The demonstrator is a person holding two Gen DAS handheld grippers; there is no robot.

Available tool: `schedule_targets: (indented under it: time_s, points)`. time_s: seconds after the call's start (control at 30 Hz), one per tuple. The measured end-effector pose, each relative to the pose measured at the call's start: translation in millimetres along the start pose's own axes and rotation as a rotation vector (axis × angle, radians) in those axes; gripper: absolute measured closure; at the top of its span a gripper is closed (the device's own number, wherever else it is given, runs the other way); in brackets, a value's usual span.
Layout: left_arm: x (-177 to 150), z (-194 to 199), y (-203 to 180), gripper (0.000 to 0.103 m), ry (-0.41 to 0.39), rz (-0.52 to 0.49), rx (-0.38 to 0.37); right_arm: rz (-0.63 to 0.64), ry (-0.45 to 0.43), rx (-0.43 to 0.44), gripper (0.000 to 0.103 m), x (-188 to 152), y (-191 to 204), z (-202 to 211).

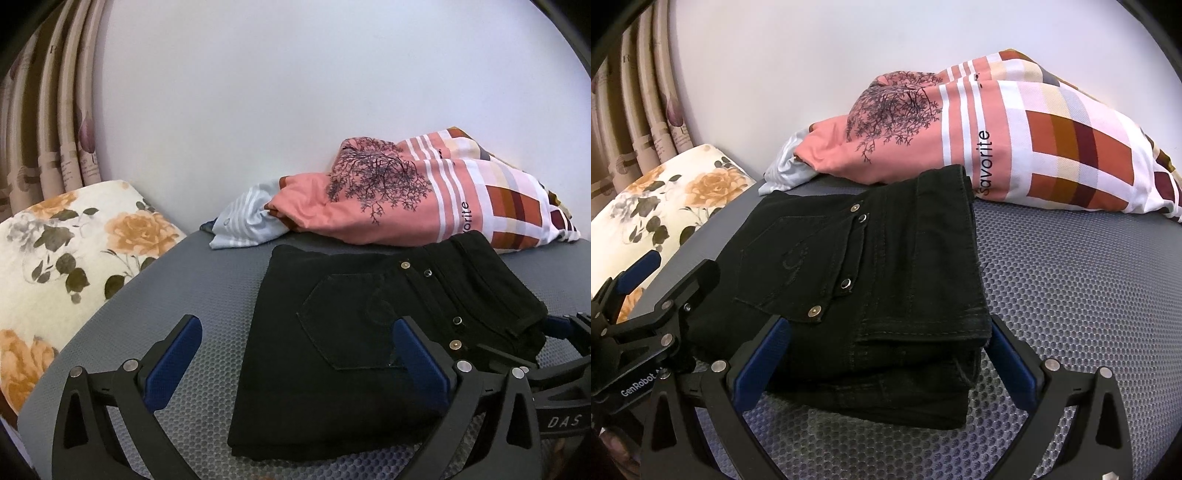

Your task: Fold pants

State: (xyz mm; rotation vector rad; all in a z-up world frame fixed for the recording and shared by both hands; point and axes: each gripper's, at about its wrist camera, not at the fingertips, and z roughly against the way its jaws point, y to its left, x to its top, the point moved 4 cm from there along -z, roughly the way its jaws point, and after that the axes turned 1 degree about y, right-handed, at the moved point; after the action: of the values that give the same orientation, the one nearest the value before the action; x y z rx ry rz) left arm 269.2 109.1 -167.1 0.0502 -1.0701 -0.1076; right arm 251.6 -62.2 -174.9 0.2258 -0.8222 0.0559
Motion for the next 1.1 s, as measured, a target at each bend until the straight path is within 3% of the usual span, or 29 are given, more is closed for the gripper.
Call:
schedule_targets:
  time_s: [0.77,1.1]
  points:
    - [0,0,4,0.000,0.046,0.020,-0.017,-0.039,-0.028,-0.004,0.000,0,-6,9]
    - [20,41,7,0.000,0.028,0.004,-0.056,-0.106,-0.026,0.002,0.000,-5,-16,41]
